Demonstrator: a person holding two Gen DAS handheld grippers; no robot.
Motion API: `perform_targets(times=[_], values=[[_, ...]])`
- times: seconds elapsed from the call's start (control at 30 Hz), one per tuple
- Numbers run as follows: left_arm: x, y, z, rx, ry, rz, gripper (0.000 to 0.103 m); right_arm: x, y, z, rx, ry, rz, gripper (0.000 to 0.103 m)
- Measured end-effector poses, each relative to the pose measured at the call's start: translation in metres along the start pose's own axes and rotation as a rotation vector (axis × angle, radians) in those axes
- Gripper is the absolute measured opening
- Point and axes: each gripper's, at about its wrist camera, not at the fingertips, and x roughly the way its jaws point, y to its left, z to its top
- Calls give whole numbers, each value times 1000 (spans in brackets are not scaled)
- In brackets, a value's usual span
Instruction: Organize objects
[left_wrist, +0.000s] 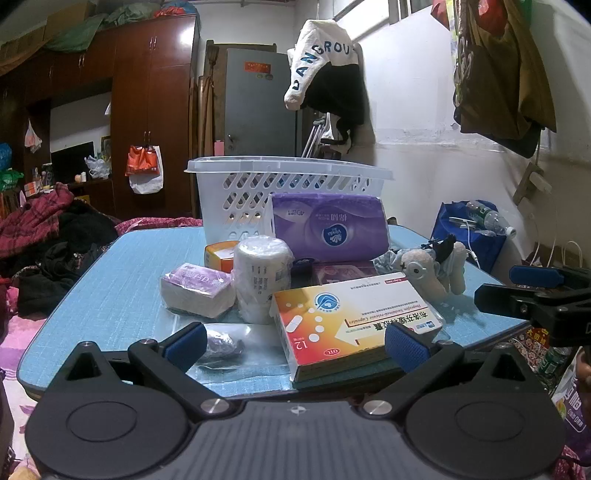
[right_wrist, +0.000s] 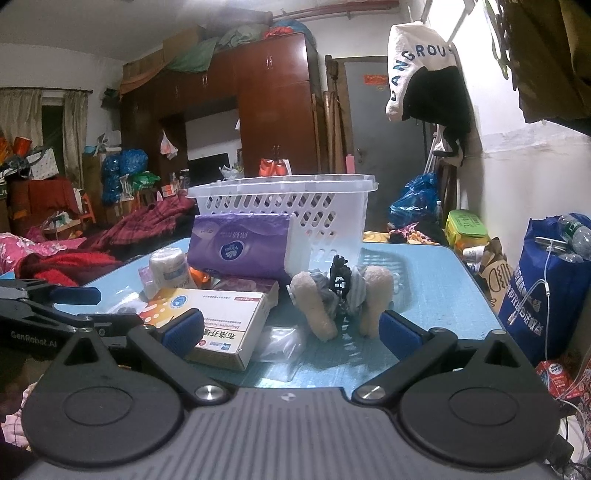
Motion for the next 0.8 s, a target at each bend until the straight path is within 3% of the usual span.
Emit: perform_targets(times=[0.8], values=[[2, 0, -1, 0, 8, -5, 103, 0, 0, 0, 0, 8, 5, 103]])
